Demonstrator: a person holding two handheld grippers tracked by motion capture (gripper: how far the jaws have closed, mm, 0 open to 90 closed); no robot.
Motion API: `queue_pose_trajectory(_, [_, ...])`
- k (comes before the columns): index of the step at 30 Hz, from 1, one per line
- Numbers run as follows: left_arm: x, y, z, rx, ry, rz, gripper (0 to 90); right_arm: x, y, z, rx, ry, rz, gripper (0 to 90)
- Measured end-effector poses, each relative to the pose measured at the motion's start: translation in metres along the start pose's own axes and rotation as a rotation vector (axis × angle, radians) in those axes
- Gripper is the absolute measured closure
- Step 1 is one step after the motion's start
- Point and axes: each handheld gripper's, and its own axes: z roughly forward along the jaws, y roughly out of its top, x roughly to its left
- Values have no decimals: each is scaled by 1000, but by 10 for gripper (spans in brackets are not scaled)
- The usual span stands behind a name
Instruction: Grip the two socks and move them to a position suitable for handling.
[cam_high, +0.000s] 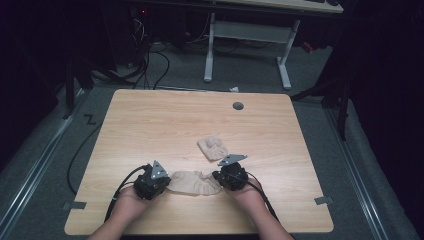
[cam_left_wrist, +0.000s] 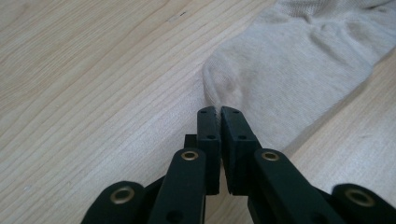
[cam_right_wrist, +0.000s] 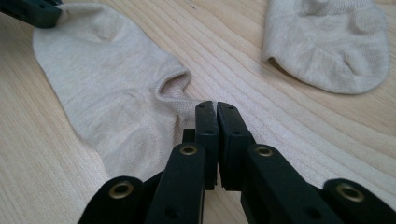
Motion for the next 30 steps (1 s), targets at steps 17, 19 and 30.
queue_pose_trajectory(17, [-9, -3, 0, 51, -42, 14, 862, -4, -6, 3, 33, 1, 21, 876])
queue_pose_trajectory(19, [-12, -3, 0, 53, -46, 24, 863, -4, -7, 2, 37, 1, 26, 876])
queue_pose_trajectory(30, [-18, -6, -2, 65, -51, 39, 864, -3, -9, 3, 55, 3, 10, 859])
